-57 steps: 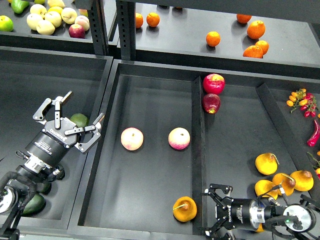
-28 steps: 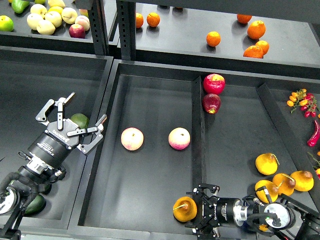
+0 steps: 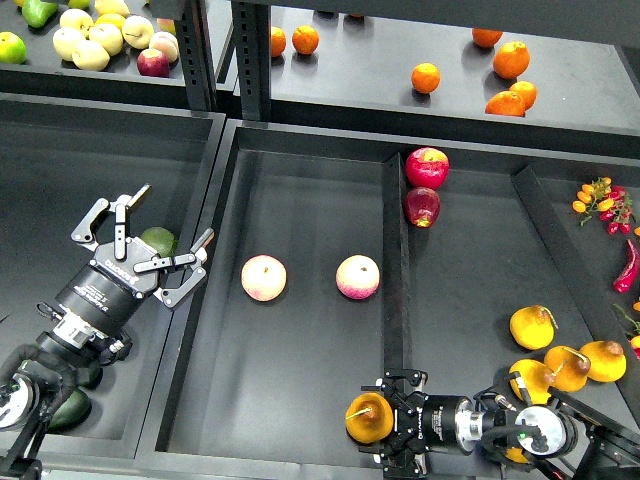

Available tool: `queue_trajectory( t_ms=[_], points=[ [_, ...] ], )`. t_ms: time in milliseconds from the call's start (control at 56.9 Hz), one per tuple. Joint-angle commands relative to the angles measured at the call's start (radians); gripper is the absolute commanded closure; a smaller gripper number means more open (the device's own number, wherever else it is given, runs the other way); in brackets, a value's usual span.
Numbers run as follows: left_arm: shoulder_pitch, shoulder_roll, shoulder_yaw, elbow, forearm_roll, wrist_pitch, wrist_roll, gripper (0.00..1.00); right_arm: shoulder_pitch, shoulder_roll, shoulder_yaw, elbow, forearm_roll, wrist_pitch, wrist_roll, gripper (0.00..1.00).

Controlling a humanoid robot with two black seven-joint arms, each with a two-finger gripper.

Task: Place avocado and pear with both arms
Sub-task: 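Lower the right gripper onto the orange-yellow pear and close it, then carry the pear into the side bin of yellow pears and release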

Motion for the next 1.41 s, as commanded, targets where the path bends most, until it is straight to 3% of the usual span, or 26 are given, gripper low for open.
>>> queue_trajectory(
  t_ms=[0,141,492,704,1003,1389],
  points=[
    [0.001,0.0,0.0,0.0,0.001,0.0,0.0,0.01,-0.001,0.026,0.034,-0.024,-0.006,0.0,0.0,0.28],
    [0.003,0.0,0.0,-0.002,0.001,0.0,0.0,0.01,-0.002,0.035,0.065,-0.036,-0.017,-0.002,0.0,0.45],
    [0.006,0.0,0.0,-0.003,0.001,0.0,0.0,0.01,-0.007,0.04,0.075,-0.039,-0.02,-0.005,0.0,0.64],
    [0.006,0.0,0.0,-0.003,0.001,0.0,0.0,0.01,-0.01,0.04,0.129,-0.009,-0.011,-0.009,0.0,0.7],
    [0.006,0.0,0.0,-0.003,0.001,0.0,0.0,0.01,-0.01,0.016,0.209,0.099,0.026,-0.022,0.0,0.7],
    [0.006,0.0,0.013,-0.002,0.003,0.0,0.0,0.01,-0.056,-0.247,0.301,0.209,0.127,-0.025,0.0,0.7]
  ],
)
